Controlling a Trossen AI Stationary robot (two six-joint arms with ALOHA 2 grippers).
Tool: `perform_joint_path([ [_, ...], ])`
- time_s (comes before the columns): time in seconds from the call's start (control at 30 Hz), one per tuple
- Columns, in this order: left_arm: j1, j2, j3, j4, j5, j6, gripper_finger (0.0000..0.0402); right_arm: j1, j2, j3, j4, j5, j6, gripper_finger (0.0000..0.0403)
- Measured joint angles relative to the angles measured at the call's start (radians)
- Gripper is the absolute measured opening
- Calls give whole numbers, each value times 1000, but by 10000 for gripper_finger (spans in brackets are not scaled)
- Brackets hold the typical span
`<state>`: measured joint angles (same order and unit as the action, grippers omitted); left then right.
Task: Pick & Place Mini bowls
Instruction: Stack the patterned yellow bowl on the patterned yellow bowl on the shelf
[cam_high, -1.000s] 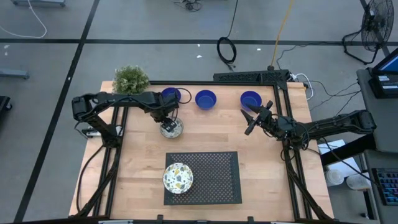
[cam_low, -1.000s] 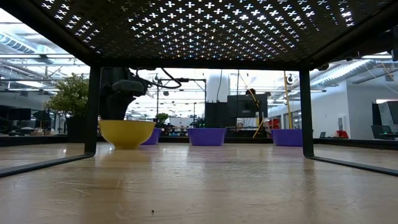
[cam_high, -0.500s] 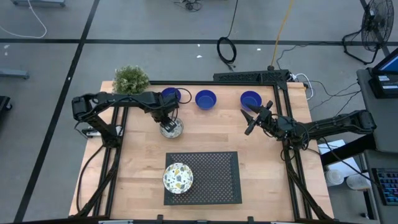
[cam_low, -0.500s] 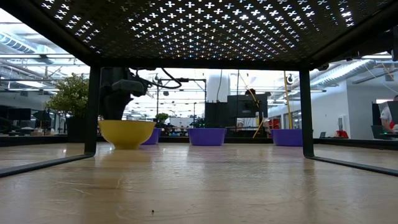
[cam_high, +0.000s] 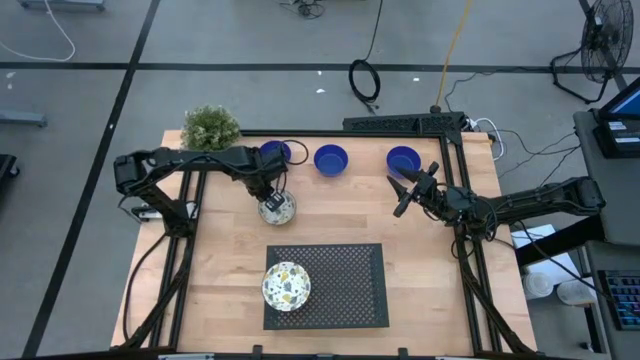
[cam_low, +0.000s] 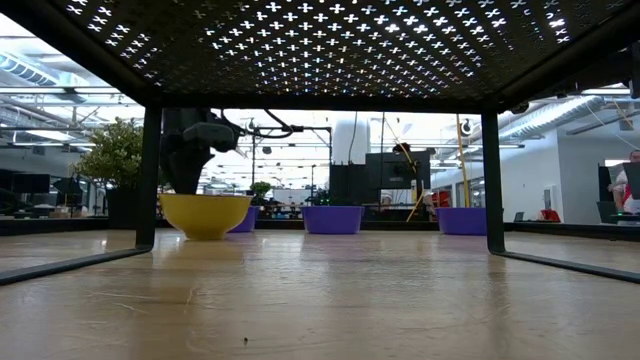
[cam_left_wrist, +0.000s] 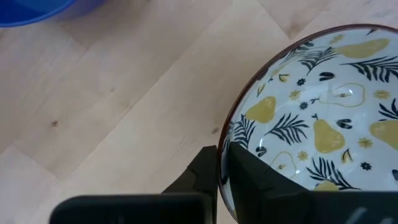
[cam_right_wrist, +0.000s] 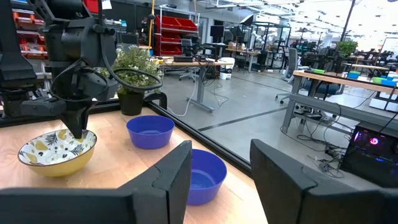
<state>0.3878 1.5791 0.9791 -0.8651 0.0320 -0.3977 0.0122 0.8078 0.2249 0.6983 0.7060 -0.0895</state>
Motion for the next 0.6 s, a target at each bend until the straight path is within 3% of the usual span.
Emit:
perform_joint_path([
  [0.6, -7, -122, 129, -186, -78, -2, 8, 0, 0, 0, -2, 0, -2, 153],
])
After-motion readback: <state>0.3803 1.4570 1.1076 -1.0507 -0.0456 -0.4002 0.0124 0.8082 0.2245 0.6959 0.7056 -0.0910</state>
